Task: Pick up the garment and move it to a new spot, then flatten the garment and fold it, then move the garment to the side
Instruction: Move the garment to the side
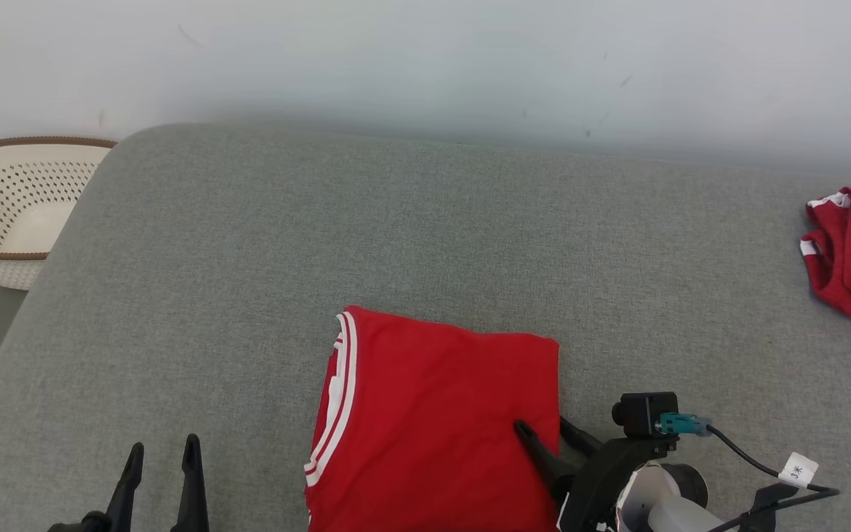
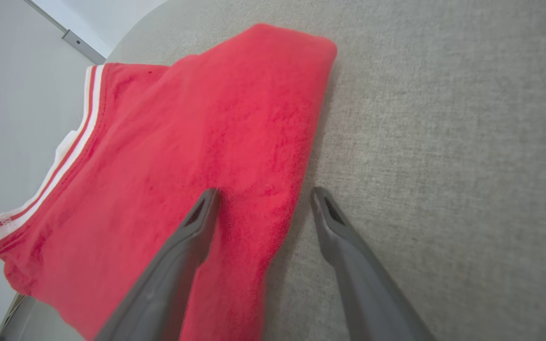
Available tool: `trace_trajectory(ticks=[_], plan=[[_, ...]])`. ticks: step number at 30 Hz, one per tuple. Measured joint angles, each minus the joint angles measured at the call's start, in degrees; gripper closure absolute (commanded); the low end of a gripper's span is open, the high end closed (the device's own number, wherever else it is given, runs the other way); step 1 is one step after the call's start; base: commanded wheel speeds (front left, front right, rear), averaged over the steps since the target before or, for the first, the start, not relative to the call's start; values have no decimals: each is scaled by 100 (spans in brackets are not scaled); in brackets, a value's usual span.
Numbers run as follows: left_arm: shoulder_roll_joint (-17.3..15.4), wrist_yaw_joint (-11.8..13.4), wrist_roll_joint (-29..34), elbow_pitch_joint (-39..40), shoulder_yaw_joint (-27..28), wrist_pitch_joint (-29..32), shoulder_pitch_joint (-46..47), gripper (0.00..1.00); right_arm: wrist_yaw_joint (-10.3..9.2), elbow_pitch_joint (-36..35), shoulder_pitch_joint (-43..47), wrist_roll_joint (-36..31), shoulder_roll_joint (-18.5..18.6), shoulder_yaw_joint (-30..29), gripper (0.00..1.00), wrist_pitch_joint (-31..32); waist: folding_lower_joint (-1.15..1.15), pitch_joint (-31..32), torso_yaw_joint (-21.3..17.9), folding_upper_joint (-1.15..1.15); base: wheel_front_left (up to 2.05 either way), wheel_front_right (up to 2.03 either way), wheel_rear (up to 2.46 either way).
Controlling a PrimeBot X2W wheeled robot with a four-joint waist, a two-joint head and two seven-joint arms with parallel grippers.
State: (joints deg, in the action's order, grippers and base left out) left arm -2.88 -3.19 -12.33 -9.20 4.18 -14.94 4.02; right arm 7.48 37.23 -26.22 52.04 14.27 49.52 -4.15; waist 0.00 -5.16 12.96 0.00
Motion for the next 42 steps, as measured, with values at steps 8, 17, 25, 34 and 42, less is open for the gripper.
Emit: trace_trajectory(ticks=[8, 17, 25, 34, 42], plan=[[0, 1, -25, -35, -30, 0, 46, 0, 0, 38, -13, 204, -76, 57, 100, 198, 0, -41, 18, 0, 0, 0, 0], [-1, 2, -24, -68, 54, 0, 35, 0, 1, -48, -261, 168, 71, 104, 100, -199, 0, 22, -95, 0, 0, 0, 0], [-1, -24, 7, -41, 46, 0, 12, 0, 1, -98, -872, 16, 410, 167, 100, -210, 0, 36, -368, 0, 0, 0, 0], [1, -59, 83, 104, 198, 0, 59, 0, 0, -131, -1664, -257, 943, 252, 100, -108, 0, -150, -650, 0, 0, 0, 0], [0, -82, 141, 331, 444, 0, 132, 0, 0, -20, -2456, -426, 1407, 165, 100, -55, -1, -502, -864, 0, 0, 0, 0]])
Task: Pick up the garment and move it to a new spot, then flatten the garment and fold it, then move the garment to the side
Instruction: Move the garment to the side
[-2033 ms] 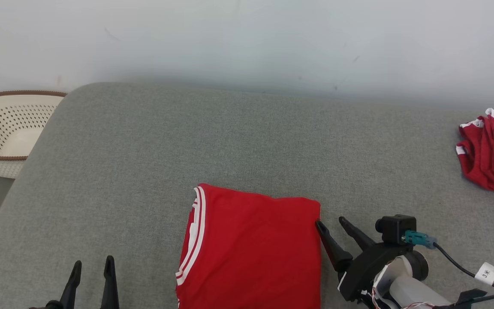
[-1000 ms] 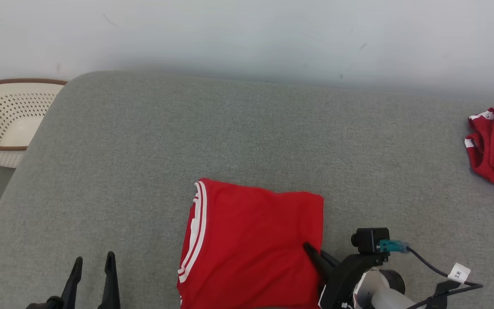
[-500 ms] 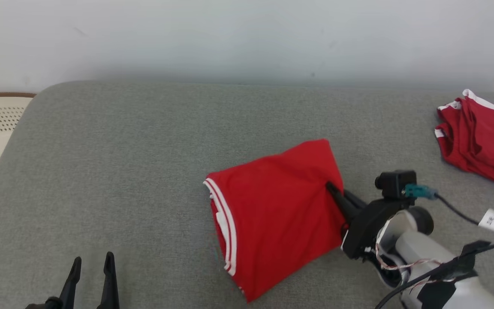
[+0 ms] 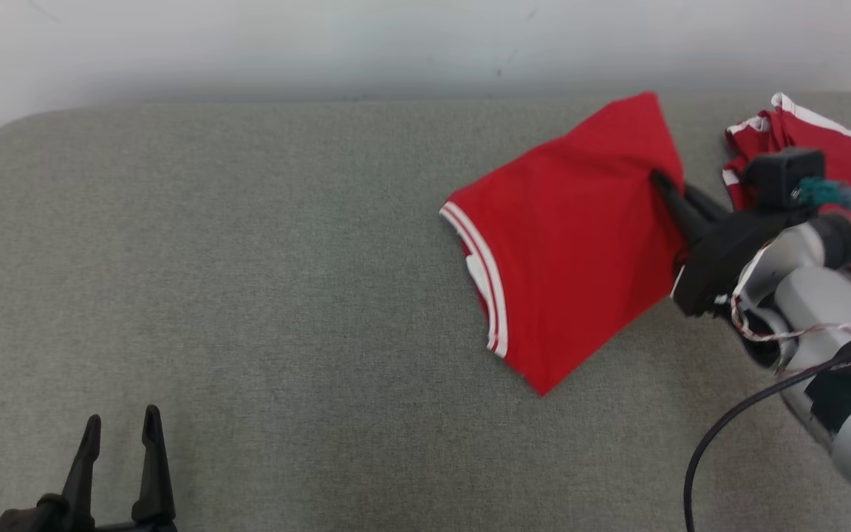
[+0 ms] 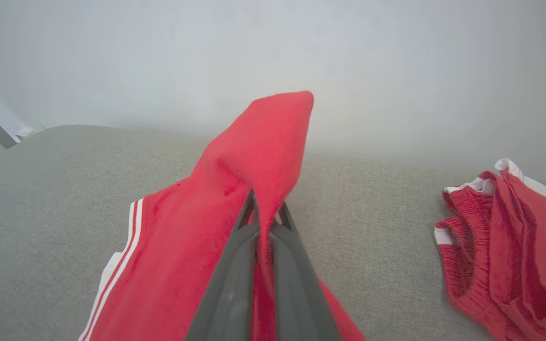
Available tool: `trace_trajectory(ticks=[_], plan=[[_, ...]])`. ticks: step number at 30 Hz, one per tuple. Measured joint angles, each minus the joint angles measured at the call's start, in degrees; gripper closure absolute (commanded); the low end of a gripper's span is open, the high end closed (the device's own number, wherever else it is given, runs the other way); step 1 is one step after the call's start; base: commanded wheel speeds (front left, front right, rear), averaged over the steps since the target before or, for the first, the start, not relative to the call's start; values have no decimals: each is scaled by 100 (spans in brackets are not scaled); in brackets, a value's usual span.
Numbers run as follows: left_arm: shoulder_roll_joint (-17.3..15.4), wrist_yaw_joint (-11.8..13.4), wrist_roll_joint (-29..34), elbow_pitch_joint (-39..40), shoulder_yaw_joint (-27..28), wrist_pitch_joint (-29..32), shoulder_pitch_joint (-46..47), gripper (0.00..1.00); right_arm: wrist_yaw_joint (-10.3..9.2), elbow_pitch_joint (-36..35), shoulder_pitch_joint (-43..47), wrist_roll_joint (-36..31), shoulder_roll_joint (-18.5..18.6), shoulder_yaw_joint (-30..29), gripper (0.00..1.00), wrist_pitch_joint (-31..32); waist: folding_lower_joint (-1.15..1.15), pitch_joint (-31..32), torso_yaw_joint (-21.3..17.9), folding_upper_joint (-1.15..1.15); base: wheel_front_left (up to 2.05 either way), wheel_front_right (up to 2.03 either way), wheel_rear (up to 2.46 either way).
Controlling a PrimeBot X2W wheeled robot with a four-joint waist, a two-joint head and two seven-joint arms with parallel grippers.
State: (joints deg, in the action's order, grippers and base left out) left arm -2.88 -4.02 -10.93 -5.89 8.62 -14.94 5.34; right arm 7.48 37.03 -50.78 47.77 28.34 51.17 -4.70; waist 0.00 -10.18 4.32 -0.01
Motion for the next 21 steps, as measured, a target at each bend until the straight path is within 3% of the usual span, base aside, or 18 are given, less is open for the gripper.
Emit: trace_trajectory(ticks=[21], plan=[[-138, -149, 300, 503, 464, 0, 199, 0, 1, 127, -1494, -444, 965, -240, 100, 196, -1, -952, -492, 0, 0, 0, 0]])
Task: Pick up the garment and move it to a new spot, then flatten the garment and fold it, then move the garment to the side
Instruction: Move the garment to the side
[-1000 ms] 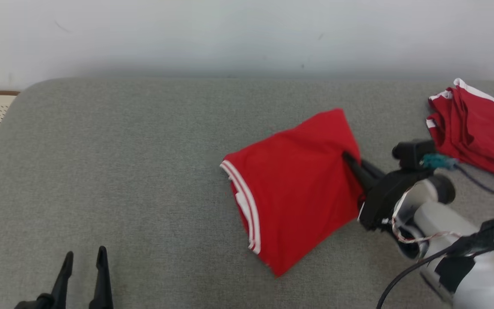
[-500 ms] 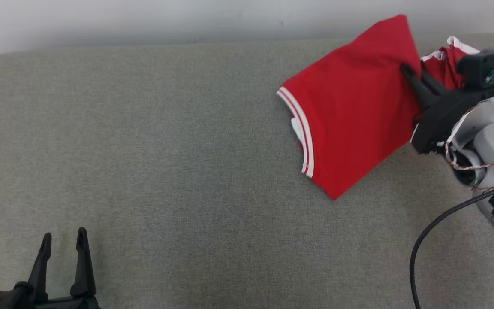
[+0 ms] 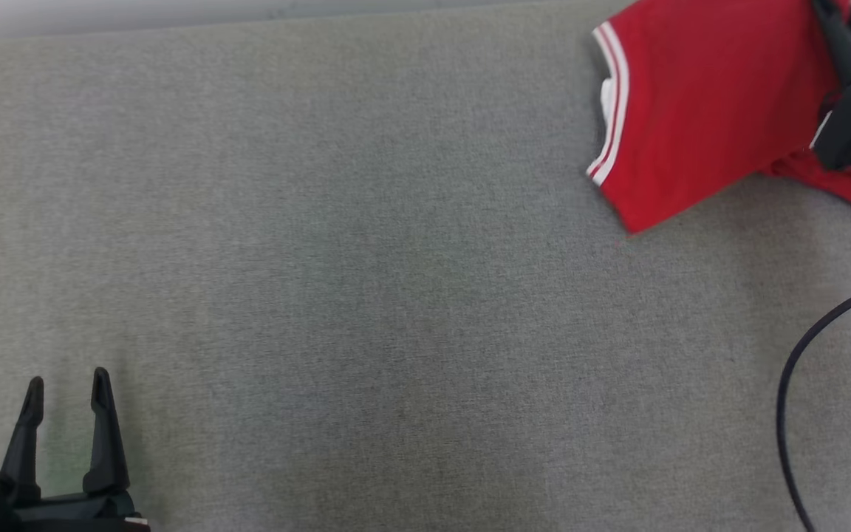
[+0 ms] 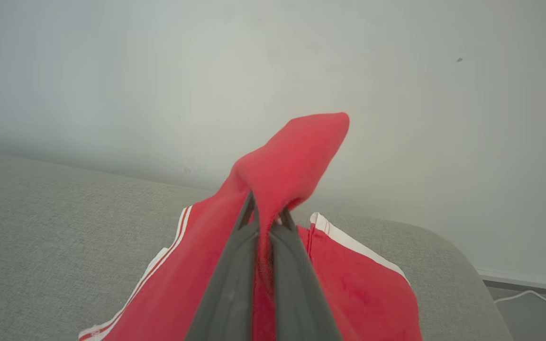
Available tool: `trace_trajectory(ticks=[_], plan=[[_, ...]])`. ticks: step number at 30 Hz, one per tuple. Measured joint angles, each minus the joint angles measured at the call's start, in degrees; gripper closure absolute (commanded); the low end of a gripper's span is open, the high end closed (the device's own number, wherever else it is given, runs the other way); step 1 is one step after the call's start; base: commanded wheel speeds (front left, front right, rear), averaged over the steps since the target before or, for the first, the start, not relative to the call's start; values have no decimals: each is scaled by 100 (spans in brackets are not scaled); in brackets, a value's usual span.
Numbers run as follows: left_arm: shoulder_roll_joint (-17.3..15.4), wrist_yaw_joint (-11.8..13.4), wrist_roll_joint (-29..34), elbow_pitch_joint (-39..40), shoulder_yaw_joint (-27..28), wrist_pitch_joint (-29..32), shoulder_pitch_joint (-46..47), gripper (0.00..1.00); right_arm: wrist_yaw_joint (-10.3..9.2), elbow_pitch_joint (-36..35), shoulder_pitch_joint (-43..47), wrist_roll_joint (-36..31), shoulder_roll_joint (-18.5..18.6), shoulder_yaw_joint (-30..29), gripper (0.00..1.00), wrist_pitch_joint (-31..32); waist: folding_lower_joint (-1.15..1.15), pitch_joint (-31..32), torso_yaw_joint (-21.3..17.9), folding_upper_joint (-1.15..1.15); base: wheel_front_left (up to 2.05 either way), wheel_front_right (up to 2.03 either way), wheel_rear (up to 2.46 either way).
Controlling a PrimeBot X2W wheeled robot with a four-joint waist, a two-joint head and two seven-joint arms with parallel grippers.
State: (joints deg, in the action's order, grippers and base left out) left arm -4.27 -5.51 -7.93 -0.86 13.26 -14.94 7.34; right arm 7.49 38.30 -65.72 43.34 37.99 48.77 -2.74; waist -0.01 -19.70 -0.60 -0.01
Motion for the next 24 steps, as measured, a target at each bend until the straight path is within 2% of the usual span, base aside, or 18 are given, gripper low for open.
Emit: trace_trajectory(ticks=[12, 19, 24], plan=[[-126, -44, 51, 170, 87, 0, 66, 0, 0, 155, -486, -58, 381, -79, 100, 345, 1, -274, -212, 0, 0, 0, 0], [-185, -46, 67, 235, 112, 0, 88, 0, 0, 347, -759, 37, 725, -58, 100, 600, 1, -445, -249, 0, 0, 0, 0], [-198, -48, 67, 269, 110, 0, 145, 0, 0, 510, -792, 110, 778, 24, 100, 662, 1, -562, -260, 0, 0, 0, 0]])
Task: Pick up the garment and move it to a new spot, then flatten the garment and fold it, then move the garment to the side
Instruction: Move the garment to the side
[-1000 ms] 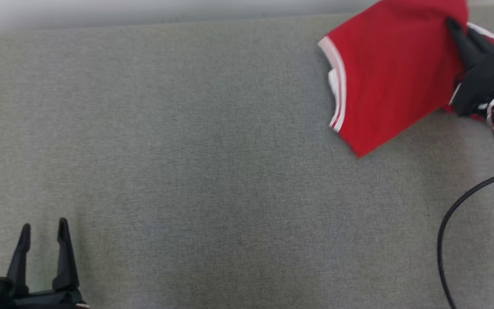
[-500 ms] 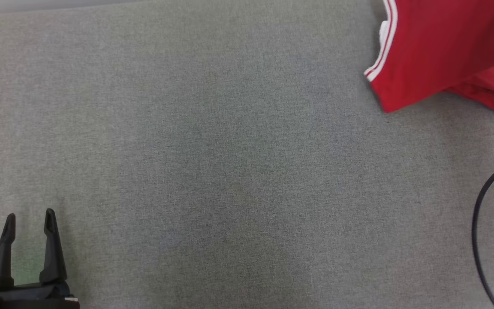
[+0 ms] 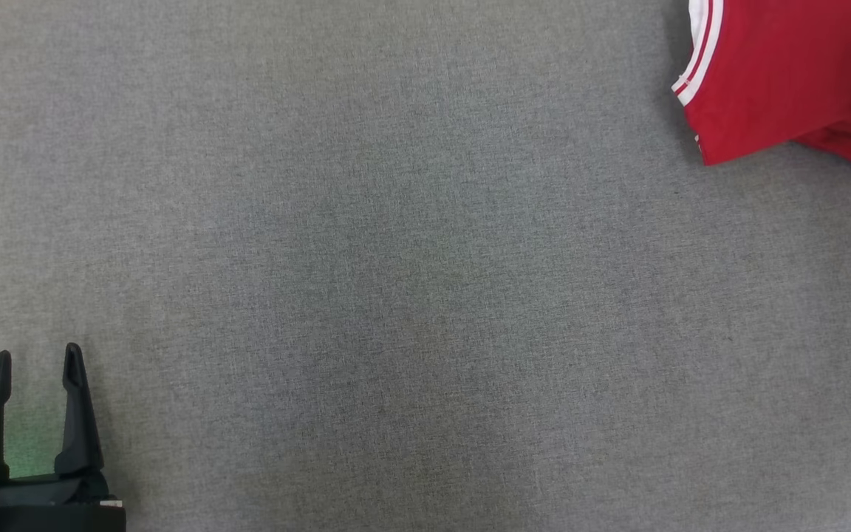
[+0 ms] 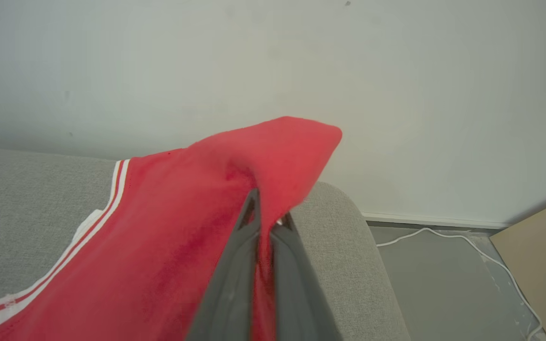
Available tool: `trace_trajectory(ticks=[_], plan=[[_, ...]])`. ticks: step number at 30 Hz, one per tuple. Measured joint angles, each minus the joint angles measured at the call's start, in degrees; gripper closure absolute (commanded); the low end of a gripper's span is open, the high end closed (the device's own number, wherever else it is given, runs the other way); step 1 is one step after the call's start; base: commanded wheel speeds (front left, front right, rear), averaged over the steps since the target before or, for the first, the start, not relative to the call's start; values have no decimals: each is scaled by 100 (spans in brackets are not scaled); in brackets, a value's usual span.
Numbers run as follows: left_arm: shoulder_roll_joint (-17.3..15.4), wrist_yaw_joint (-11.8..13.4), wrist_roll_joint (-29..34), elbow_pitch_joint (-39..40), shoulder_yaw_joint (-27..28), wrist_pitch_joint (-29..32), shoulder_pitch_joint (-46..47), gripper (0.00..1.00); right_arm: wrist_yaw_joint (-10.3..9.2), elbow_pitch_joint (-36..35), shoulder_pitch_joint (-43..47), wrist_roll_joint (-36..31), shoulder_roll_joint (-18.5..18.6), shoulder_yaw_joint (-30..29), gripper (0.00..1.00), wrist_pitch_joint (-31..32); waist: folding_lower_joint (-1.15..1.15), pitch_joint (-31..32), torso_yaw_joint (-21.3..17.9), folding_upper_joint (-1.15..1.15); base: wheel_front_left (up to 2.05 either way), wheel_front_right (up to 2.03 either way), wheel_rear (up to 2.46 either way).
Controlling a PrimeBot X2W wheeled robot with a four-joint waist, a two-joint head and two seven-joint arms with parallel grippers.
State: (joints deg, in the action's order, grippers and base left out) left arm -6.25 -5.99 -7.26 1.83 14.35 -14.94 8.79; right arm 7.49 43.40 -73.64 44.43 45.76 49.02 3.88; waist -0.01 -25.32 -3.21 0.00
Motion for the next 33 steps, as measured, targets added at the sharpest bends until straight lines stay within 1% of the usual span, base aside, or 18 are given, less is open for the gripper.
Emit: trace_trajectory(ticks=[6, 7, 8, 9, 13, 17, 21, 24, 29, 33], plan=[[-25, -4, 0, 25, -10, 0, 42, 0, 0, 336, -24, -86, 12, 79, 100, -110, 0, -100, 23, 0, 0, 0, 0], [-26, -4, 0, 29, -7, 0, 46, 0, 0, 398, -24, -92, 9, 91, 92, -141, 0, -112, 31, 0, 0, 0, 0], [-29, -4, 0, 27, -3, 0, 46, 0, 0, 453, -26, -116, 7, 100, 68, -171, 0, -122, 39, 0, 0, 0, 0], [-31, -5, 0, 25, 4, 0, 48, 0, 0, 589, -70, -249, 9, 137, 0, -250, 0, -139, 54, 0, 0, 0, 0], [-36, -5, 0, 19, 20, 0, 57, 0, 0, 784, -126, -370, -33, 190, 0, -367, 1, -150, 70, 0, 0, 0, 0], [-19, -4, 0, 8, 3, 0, 58, 0, 0, 975, -246, -697, -49, 318, 0, -417, 1, -131, 73, 0, 0, 0, 0], [13, 0, 0, -13, 0, 0, 61, 0, 0, 1056, -282, -731, -100, 269, 0, -608, 1, -82, 81, 0, 0, 0, 0], [52, 4, -3, -51, 5, 0, 58, 0, 0, 996, -241, -559, -305, 114, 0, -959, 1, 7, 79, 0, 0, 0, 0], [132, 5, -40, -145, 4, 0, 37, 0, 0, 884, 41, -321, -516, -88, 0, -1527, 1, 232, 73, 0, 0, 0, 0], [193, 21, -58, -224, -5, 0, -57, 0, 0, 737, 378, -105, -768, -380, 0, -1811, 1, 468, 76, 0, 0, 0, 0]])
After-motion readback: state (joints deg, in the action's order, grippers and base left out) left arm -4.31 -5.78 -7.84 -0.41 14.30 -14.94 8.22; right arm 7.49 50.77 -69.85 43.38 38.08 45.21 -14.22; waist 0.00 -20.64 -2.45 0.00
